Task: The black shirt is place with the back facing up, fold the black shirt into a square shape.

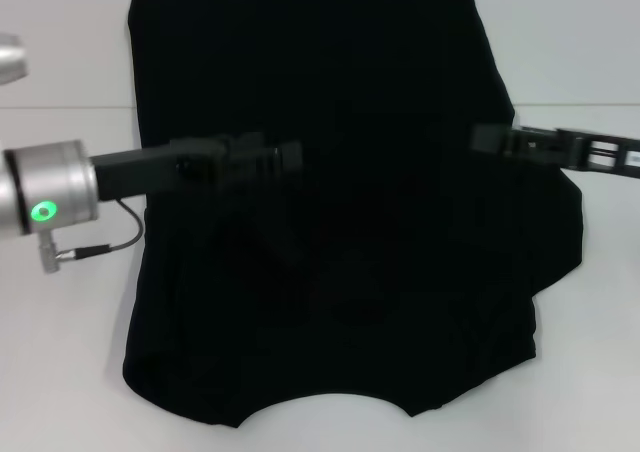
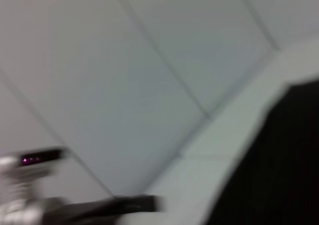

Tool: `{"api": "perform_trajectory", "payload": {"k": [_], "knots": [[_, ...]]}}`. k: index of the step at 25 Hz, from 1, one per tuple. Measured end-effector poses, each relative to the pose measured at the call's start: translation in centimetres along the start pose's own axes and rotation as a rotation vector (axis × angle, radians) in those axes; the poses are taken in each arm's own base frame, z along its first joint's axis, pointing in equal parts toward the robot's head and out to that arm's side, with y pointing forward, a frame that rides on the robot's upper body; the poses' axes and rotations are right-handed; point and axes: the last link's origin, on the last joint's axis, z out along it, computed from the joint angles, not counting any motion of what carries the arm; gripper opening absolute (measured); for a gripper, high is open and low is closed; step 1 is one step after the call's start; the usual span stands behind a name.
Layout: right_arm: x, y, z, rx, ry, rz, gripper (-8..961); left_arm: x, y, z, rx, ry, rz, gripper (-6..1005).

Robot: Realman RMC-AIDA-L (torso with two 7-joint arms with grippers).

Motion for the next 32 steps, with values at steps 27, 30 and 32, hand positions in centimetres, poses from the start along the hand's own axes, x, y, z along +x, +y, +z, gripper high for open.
{"api": "perform_trajectory", "payload": {"k": [27,30,32], "knots": [[1.4,-7.4,-5.9,0.625,0.227,0.352,824,-6.0,3.1,-1.2,-0.211,-0.108,0.482,878],[1.8,-7.6,-5.0,0.635,0.222,0.349,823,-6.1,3.1,-1.2,-0.216,-0.113,0.491,877],[2.0,-7.8,-4.4,0.643,0.227,0.345,822,-6.1,3.2,-1.1,-0.220,-0.117,0.496,877]]}}
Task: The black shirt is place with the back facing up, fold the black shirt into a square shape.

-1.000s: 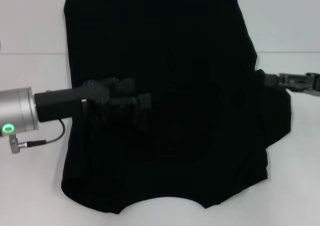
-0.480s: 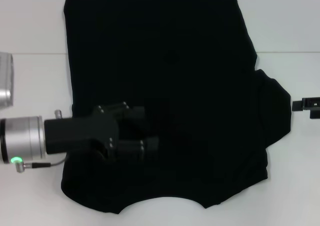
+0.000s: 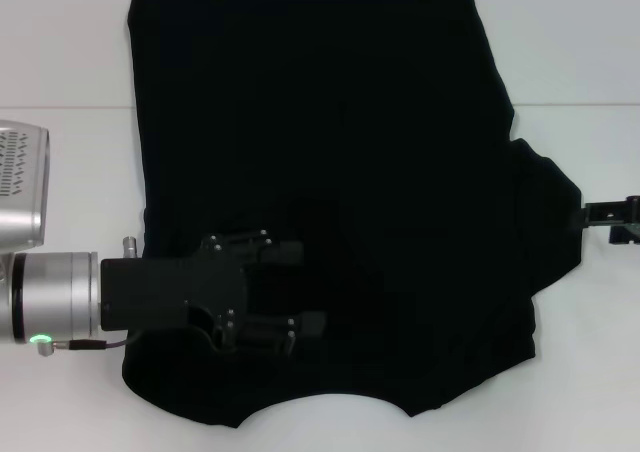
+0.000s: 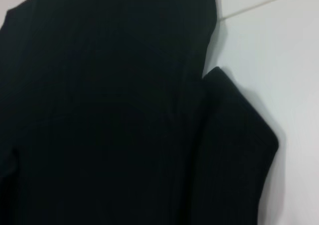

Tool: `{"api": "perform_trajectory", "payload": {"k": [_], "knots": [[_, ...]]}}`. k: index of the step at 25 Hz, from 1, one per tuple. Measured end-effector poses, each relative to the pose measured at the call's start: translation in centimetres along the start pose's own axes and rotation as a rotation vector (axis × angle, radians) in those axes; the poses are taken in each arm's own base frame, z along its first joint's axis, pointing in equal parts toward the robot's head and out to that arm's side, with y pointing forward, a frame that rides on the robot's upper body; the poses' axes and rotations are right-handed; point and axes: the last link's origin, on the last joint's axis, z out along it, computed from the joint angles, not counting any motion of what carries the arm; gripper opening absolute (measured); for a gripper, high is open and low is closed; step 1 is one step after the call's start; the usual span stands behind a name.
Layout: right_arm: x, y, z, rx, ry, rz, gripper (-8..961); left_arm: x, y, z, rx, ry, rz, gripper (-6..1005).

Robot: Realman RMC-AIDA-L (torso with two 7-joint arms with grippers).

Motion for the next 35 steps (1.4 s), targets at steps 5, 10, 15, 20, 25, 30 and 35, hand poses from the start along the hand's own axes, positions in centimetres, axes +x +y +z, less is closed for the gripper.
{"api": "perform_trajectory", "payload": {"k": [5,10,15,20,25,30,35], "knots": [[0.3,0.3,1.4,0.030,0.013,-0.012,820,-0.2,0.0,0.1,-0.007,-0.027,0.015,878],[0.0,0.5,1.9,0.040,-0.004,-0.016,733,-0.2,-0.1,0.0,-0.001,-0.027,0.017,878],[-0.1,0.6,2.4,0.056,-0.020,-0.020,709,-0.1,-0.2,0.0,0.003,-0.027,0.015,878],[0.1,0.4,2.9,0.078,-0.028,-0.020,707,-0.1,-0.2,0.0,0.004,-0.026,0.013,877],[0.2,0.7,3.4,0.081,-0.031,-0.025,704,-0.1,-0.2,-0.1,0.005,-0.026,0.013,877],[0.0,1.1,3.7,0.078,-0.035,-0.034,701,-0.1,-0.2,-0.1,0.006,-0.026,0.013,877],[-0.3,1.2,3.8,0.088,-0.047,-0.039,542,-0.1,-0.2,-0.2,0.011,-0.023,0.011,878]]}}
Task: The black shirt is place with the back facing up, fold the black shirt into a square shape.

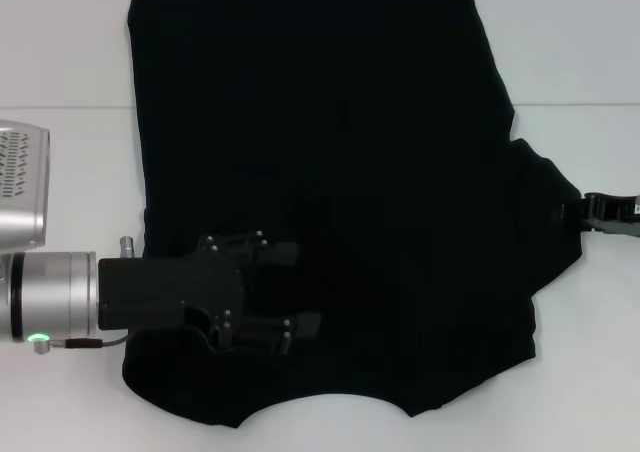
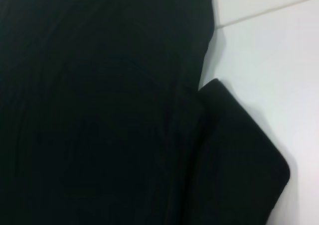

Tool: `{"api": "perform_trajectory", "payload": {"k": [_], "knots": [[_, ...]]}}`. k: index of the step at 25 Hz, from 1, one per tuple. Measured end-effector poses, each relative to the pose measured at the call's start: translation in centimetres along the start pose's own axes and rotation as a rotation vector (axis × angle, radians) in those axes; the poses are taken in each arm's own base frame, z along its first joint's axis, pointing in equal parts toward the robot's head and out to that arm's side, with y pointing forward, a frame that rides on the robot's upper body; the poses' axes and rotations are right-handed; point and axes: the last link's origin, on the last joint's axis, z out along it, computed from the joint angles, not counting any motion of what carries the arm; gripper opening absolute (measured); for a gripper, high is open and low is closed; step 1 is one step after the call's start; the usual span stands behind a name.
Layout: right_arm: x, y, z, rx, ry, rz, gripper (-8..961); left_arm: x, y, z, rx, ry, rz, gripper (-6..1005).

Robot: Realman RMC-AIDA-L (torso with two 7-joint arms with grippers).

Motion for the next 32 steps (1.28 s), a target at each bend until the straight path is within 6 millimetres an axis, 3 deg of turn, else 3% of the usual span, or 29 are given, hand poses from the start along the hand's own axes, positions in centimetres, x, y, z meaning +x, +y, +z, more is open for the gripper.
{"api": "perform_trajectory", "payload": {"k": [6,16,19,32], "knots": [[0.1,0.2,0.3,0.009,0.001,-0.009,298,0.0,-0.1,-0.1,0.005,0.001,-0.001,877],[0.2,0.4,0.7,0.016,0.003,-0.015,64,0.0,-0.2,-0.1,0.007,-0.001,0.001,878],[0.3,-0.1,0.4,0.022,-0.005,-0.007,19,0.1,-0.2,-0.1,0.010,0.000,-0.003,877],[-0.5,-2.4,-2.6,0.023,-0.044,-0.012,20,-0.5,-0.4,-0.8,0.067,0.034,-0.042,877]]}}
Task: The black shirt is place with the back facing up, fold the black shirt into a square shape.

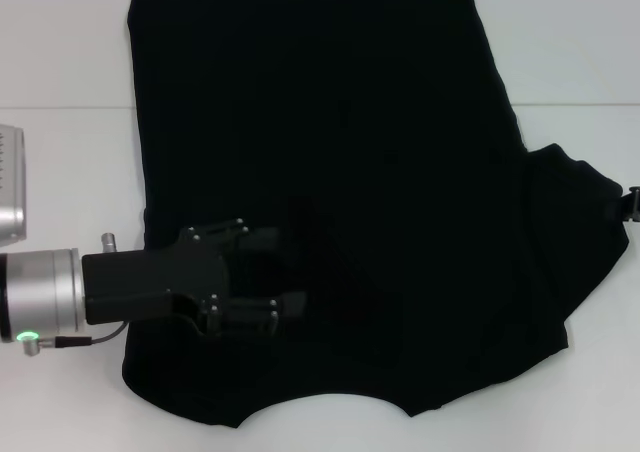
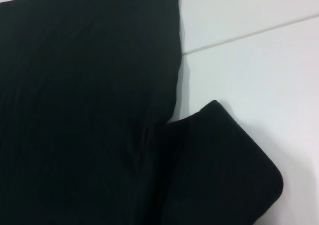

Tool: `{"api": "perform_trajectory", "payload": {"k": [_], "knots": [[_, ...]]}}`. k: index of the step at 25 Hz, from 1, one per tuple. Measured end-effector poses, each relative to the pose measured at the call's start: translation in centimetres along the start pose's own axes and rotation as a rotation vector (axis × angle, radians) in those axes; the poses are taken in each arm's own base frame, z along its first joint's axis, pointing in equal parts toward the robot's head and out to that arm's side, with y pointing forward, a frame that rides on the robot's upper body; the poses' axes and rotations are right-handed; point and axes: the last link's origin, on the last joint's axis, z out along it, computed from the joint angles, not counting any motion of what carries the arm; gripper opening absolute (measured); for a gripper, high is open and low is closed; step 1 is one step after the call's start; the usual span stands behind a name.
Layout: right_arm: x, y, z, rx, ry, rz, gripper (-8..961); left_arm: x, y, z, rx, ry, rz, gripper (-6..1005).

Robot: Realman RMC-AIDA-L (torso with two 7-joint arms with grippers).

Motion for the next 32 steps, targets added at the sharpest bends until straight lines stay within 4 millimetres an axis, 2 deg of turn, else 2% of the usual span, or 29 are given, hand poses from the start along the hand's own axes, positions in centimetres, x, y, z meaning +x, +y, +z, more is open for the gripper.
{"api": "perform_trajectory", "payload": {"k": [6,16,23,32], "knots": [[1.0,-0.2,-0.3,-0.030,0.026,0.013,20,-0.2,0.0,-0.3,0.013,0.006,-0.006,878],[2.8,-2.1,-1.5,-0.020,0.016,0.071,19,-0.3,0.0,-0.2,0.009,-0.001,-0.005,877],[2.4,-2.7,-2.1,-0.011,-0.001,0.066,19,-0.3,0.1,-0.1,0.005,-0.003,-0.008,878],[0.3,-1.7,-2.0,-0.017,-0.028,0.023,19,-0.4,0.0,0.2,0.006,-0.003,-0.020,878]]}}
